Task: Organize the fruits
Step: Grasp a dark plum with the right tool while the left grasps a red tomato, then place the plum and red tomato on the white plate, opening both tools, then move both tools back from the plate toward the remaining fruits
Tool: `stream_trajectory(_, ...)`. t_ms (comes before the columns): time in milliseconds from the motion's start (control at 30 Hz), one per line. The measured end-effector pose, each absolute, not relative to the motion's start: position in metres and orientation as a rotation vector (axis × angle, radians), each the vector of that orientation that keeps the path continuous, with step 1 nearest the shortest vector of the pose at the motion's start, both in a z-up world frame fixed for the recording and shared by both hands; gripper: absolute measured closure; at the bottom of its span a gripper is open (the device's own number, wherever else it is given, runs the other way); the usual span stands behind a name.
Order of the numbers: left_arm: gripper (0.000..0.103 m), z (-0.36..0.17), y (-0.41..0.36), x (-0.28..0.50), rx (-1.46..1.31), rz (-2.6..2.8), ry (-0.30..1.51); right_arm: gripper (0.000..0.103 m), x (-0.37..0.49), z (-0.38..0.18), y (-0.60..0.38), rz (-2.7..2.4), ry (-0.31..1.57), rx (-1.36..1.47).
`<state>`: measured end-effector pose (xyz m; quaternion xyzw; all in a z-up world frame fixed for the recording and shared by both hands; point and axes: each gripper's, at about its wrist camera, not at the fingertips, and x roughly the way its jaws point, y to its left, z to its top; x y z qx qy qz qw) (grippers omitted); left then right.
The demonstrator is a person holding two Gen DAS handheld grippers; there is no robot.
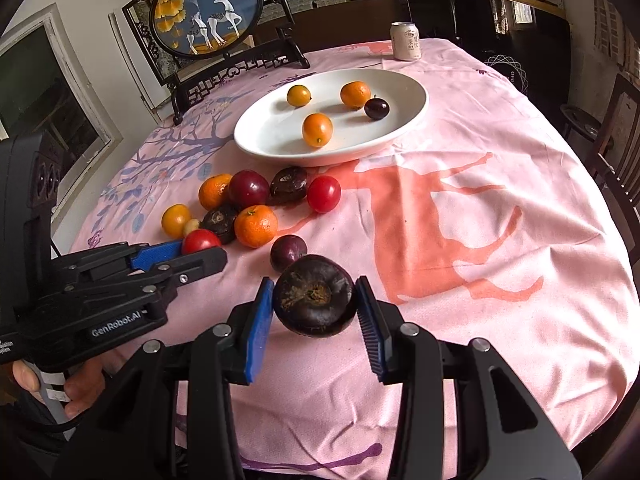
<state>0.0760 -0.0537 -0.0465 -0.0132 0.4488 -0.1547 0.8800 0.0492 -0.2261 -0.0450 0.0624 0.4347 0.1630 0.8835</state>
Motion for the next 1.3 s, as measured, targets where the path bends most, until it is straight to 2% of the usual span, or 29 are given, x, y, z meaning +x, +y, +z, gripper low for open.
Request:
stream_trajectory(133,0.071,-0.025,-0.042,0.106,0.001,-0.279,0.898,0.061,0.069,-0.037,-0.23,0.321,0.884,0.102)
stream_trajectory(333,0.071,-0.004,-0.047,0.193,0.024,-0.232,0.906,0.061,0.133,-0.012,-0.227,0.309,0.802,0.004)
stream_trajectory(600,0.071,-0.035,-0.054,0.297,0.005,-0.153,1.019,0.061,0.235,-0.029,-0.209,0.337,0.884,-0.055)
stream_trajectory(867,0.07,-0.052,-0.058,0.321,0.004,-0.165,1.07,0.062,0.261,-0.052,-0.2,0.336,0.94,-0.098)
stream_trajectory(900,0.068,-0.052,-0.057,0.323,0.002,-0.16,1.07,0.061,0.263,-0.053,-0.199,0.33,0.937,-0.104)
stream_trajectory(933,0.054,-0.052,-0.057,0.324,-0.001,-0.159,1.071,0.06,0.263,-0.053,-0.198,0.324,0.93,-0.112)
stream_trajectory(967,0.041,-0.05,-0.057,0.323,-0.006,-0.158,1.063,0.047,0.264,-0.052,-0.197,0.308,0.917,-0.125)
stream_trajectory(1000,0.038,-0.046,-0.056,0.321,-0.007,-0.153,1.048,0.041,0.263,-0.05,-0.197,0.289,0.897,-0.136)
stream_trajectory(1167,0.038,-0.02,-0.049,0.296,-0.029,-0.176,0.999,0.041,0.251,-0.033,-0.2,0.258,0.86,-0.135)
stream_trajectory(1300,0.031,0.0,-0.038,0.248,-0.043,-0.182,0.936,0.04,0.224,-0.016,-0.204,0.261,0.841,-0.105)
